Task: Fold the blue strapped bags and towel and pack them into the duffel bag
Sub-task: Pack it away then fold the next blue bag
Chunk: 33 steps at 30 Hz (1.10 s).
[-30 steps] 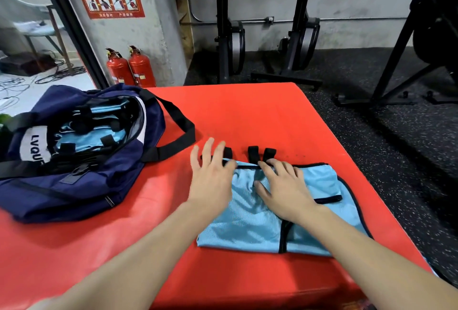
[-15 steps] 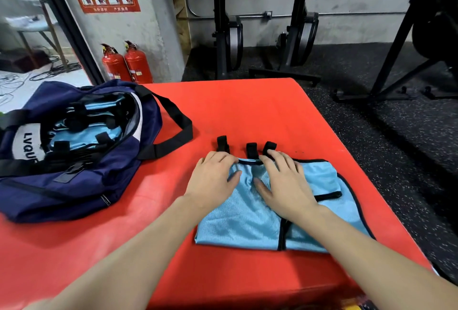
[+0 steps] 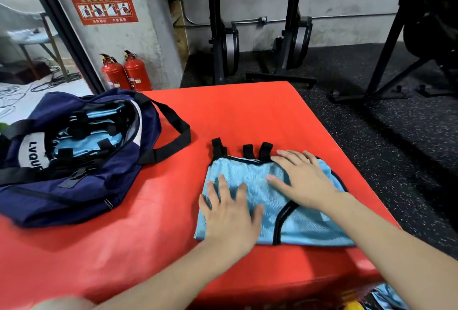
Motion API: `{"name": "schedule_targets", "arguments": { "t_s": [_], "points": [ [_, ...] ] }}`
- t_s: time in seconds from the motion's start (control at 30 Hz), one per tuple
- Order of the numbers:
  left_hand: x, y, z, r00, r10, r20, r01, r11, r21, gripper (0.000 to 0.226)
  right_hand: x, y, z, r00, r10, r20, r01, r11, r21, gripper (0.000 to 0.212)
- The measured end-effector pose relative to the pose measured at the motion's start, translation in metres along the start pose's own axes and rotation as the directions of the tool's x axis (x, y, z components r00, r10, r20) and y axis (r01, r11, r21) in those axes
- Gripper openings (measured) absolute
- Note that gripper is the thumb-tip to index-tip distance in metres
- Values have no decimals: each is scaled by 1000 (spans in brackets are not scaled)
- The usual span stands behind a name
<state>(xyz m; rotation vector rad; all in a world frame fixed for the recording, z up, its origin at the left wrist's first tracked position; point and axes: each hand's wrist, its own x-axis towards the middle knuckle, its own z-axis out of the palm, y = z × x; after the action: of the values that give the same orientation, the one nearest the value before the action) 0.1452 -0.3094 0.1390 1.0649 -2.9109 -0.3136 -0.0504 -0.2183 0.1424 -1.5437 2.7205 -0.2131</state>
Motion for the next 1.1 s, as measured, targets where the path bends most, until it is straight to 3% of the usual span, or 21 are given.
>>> {"name": "schedule_targets", "arguments": {
  "t_s": [0.13, 0.3, 0.4, 0.5, 0.57, 0.63, 0.83, 1.0, 1.1],
  "points": [
    [-20, 1, 20, 1000, 29, 0, -29, 999, 35, 80, -11, 23, 5, 994, -5, 110, 3, 1000, 23, 86],
    [10, -13, 15, 981, 194, 11, -193, 973, 126, 84, -19, 22, 6, 994, 85, 62, -87, 995, 38, 74],
    [54, -36, 3, 945, 326, -23, -306, 909, 283, 81, -32, 18, 3, 978, 208, 31, -205, 975, -82, 71],
    [90, -65, -15, 952, 227, -206, -127, 904, 408, 64, -52, 6, -1, 967, 250, -57, -256, 947, -193, 65],
    [95, -80, -20, 953, 87, -289, 2, 956, 294, 54, -67, -3, -1, 972, 216, -88, -230, 951, -205, 60],
    [94, -84, -21, 952, 23, -305, 22, 990, 140, 49, -78, -9, -2, 981, 179, -79, -191, 964, -187, 55],
    [66, -65, -19, 937, 287, -200, -309, 947, -91, 49, -91, -16, -12, 992, 123, -29, -125, 987, -99, 43],
    [24, -49, -14, 894, 429, -130, -447, 875, -186, 54, -101, -17, -10, 994, 110, 23, -112, 988, 104, 51],
    [-3, -52, -17, 861, 495, -120, -509, 840, -187, 52, -113, -20, -10, 998, 28, 57, -42, 966, 255, 52]
  ]
}}
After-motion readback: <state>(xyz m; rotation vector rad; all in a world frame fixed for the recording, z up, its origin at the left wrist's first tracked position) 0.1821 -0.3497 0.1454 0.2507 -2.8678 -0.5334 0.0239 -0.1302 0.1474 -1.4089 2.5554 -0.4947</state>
